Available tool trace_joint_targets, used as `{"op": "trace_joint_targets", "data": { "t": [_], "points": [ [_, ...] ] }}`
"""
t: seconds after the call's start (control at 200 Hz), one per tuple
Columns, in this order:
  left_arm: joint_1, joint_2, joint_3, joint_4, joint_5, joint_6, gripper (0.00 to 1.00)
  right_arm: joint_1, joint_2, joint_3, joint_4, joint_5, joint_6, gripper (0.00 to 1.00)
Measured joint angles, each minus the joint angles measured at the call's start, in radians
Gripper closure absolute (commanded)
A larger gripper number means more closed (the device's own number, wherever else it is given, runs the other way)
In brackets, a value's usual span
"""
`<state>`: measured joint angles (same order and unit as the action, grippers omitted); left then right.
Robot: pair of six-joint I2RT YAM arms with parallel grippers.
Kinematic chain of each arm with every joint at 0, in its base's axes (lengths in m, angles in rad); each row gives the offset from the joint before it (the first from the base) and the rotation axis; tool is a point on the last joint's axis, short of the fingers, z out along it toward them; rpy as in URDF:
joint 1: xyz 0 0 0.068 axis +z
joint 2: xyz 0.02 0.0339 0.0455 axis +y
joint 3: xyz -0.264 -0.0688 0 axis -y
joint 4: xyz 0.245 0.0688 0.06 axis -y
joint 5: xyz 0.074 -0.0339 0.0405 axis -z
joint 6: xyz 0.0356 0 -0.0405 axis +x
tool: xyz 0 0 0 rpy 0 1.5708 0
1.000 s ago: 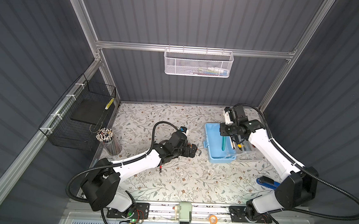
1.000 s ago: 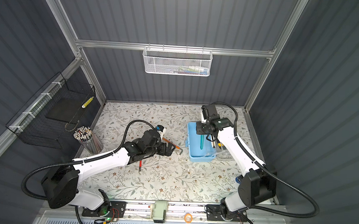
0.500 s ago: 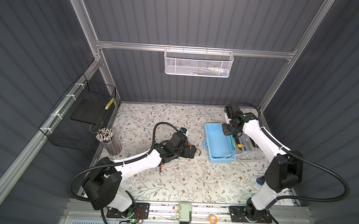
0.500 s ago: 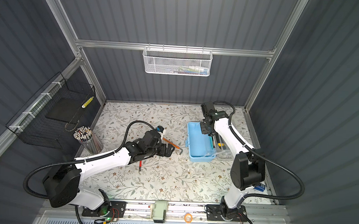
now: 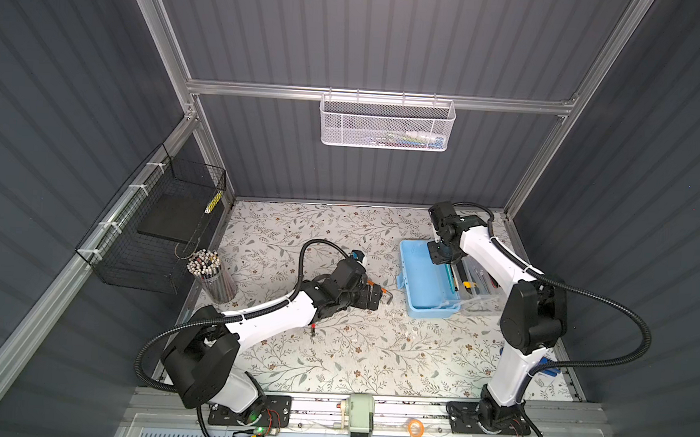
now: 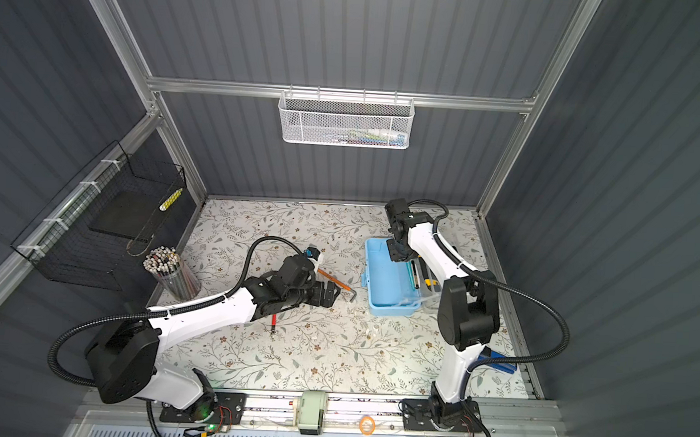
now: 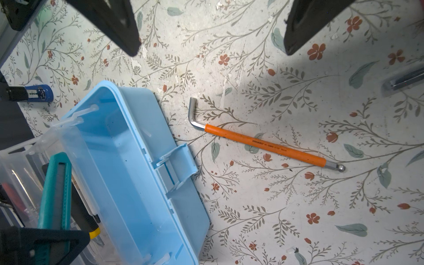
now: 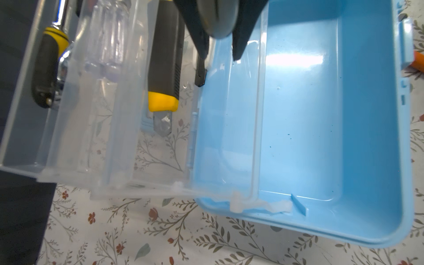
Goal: Pack the tool kit
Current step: 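Lower the teal knife into the clear tray with the right gripper and open it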
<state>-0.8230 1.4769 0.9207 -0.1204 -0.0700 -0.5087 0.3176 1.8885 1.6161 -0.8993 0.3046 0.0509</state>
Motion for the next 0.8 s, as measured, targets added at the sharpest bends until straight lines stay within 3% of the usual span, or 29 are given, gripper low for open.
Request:
{"op": "trace_joint_targets", "data": {
  "t": [0.4, 0.8],
  "points": [
    [0.0, 0.008, 0.0, 0.0, -0.002, 0.0, 0.01, -0.001, 0.037, 0.0, -0.007, 0.043, 0.0, 0.7],
    [0.002, 0.024, 0.0, -0.002, -0.002, 0.0, 0.01, -0.001, 0.037, 0.0, -0.006, 0.015, 0.032, 0.58]
  ]
}}
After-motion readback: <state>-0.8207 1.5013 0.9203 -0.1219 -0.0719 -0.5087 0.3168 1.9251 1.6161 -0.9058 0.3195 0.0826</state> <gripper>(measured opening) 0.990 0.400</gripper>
